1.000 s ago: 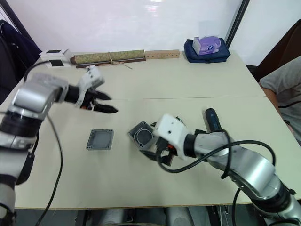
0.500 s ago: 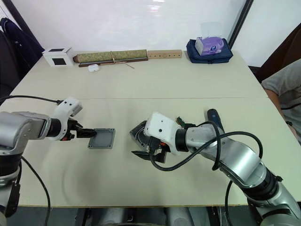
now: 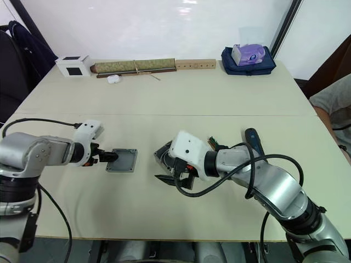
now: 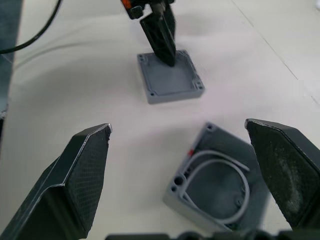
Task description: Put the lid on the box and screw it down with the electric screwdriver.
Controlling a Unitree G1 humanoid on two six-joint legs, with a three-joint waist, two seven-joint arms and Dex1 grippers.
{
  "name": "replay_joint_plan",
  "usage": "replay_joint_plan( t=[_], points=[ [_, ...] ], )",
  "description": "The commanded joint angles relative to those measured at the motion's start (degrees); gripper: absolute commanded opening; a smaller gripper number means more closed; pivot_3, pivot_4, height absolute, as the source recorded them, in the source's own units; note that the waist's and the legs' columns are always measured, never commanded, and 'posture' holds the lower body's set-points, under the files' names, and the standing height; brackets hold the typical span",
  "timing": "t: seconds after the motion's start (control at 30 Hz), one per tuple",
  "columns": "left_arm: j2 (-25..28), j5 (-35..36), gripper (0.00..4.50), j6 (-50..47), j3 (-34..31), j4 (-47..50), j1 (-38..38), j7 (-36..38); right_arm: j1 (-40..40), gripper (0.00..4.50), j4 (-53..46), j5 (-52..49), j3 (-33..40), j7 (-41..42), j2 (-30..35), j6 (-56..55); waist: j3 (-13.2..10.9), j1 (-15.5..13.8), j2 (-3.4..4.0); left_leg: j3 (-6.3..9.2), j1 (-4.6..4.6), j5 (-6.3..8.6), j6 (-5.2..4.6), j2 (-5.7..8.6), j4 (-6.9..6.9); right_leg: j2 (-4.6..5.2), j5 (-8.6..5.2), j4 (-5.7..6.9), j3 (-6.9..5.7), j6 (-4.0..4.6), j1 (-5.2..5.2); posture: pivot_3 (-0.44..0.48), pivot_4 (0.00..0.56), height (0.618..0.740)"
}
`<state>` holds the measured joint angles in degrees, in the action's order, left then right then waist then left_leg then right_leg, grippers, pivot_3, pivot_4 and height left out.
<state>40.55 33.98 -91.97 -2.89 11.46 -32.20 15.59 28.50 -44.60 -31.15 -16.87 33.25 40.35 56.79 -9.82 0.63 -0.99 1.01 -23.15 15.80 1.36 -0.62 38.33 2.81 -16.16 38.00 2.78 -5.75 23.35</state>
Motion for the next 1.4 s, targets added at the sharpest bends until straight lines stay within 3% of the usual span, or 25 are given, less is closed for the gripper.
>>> replay_joint_plan(
  t=[0.03,0.17,0.23,0.37,0.5,0.63,0.73,0.83,1.03,1.4],
  points=[
    [-0.87,3.06,2.12,-0.53,1.78,-0.86,0.59,-1.13,0.73,4.50,-2.10,-1.24,3.31,-1.65,-1.69,1.36,0.00,0.03,0.00,0.00,0.02,0.00,0.00,0.00,0.00,0.00,0.00,0.00,0.00,0.00,-0.01,0.000,0.150,0.740],
    [-1.86,3.77,0.59,-0.53,1.11,-2.11,-0.15,-2.80,1.30,4.50,-1.22,-2.38,6.78,-2.76,-2.88,2.89,0.02,-0.05,0.01,0.00,0.02,-0.01,0.01,0.01,0.00,0.02,0.00,0.00,0.00,0.00,-0.02,0.000,0.150,0.740],
    [-2.37,4.03,0.05,-0.53,0.80,-2.44,-0.37,-3.62,0.87,4.50,-1.15,-2.79,7.93,-2.73,-2.82,3.11,0.04,-0.12,0.05,0.01,0.03,-0.01,0.01,0.03,0.00,0.04,0.00,0.00,0.00,0.00,-0.05,0.000,0.150,0.740],
    [-1.91,2.14,0.05,0.83,1.42,-1.64,-1.87,-3.06,-0.40,4.50,0.00,-4.55,11.35,-3.73,-4.91,3.29,0.04,-0.14,0.05,0.02,0.21,-0.01,0.01,0.09,-0.05,0.08,0.00,-0.01,-0.02,0.00,-0.23,0.000,0.150,0.740],
    [-1.43,-1.67,0.05,10.35,0.80,-7.38,-7.16,-0.31,-1.11,4.50,3.43,-7.89,16.66,-5.45,-10.24,2.50,-0.01,0.02,-0.03,0.05,0.23,-0.03,0.05,0.21,-0.06,0.06,0.00,0.00,-0.03,0.00,-0.25,0.000,0.150,0.740],
    [-2.14,-6.88,0.05,31.91,1.75,-14.99,-12.66,6.72,1.21,4.50,10.21,-10.12,20.98,-8.25,-16.44,1.15,-0.02,0.09,-0.05,0.03,-0.02,-0.06,0.11,0.19,-0.09,0.00,0.01,-0.04,-0.04,0.01,0.03,0.000,0.150,0.740],
    [-10.55,-8.03,0.05,48.85,-1.62,-22.81,-18.90,7.61,9.48,4.50,26.37,-15.45,28.99,-16.71,-28.78,0.36,-0.02,0.10,-0.04,-0.03,-0.15,-0.22,0.39,0.19,-0.14,0.02,0.03,-0.02,-0.03,0.02,0.19,0.000,0.150,0.740],
    [-16.03,-10.61,0.05,57.84,-0.90,-26.68,-20.05,8.48,12.97,4.50,34.75,-14.49,32.49,-20.22,-31.25,0.40,-0.01,-0.03,-0.03,-0.03,-0.20,-0.28,0.50,0.19,-0.16,0.04,0.09,-0.04,-0.05,0.06,0.22,0.000,0.150,0.740],
    [-21.87,-10.40,0.05,60.59,-0.01,-25.10,-20.04,10.87,14.95,4.50,36.26,-14.37,30.44,-20.80,-30.36,1.05,-0.01,0.54,-0.03,-0.36,-0.81,-0.26,0.46,0.20,-0.22,0.10,0.10,0.11,0.17,0.03,1.03,0.000,0.150,0.740],
    [-24.05,-9.43,0.05,59.08,-0.74,-23.20,-20.16,12.00,13.32,4.50,32.09,-16.49,29.38,-21.60,-30.22,3.47,-0.01,0.59,-0.02,-0.35,-0.90,-0.29,0.48,0.06,-0.19,-0.06,0.10,0.16,0.18,0.03,1.21,0.000,0.150,0.740]
  ],
)
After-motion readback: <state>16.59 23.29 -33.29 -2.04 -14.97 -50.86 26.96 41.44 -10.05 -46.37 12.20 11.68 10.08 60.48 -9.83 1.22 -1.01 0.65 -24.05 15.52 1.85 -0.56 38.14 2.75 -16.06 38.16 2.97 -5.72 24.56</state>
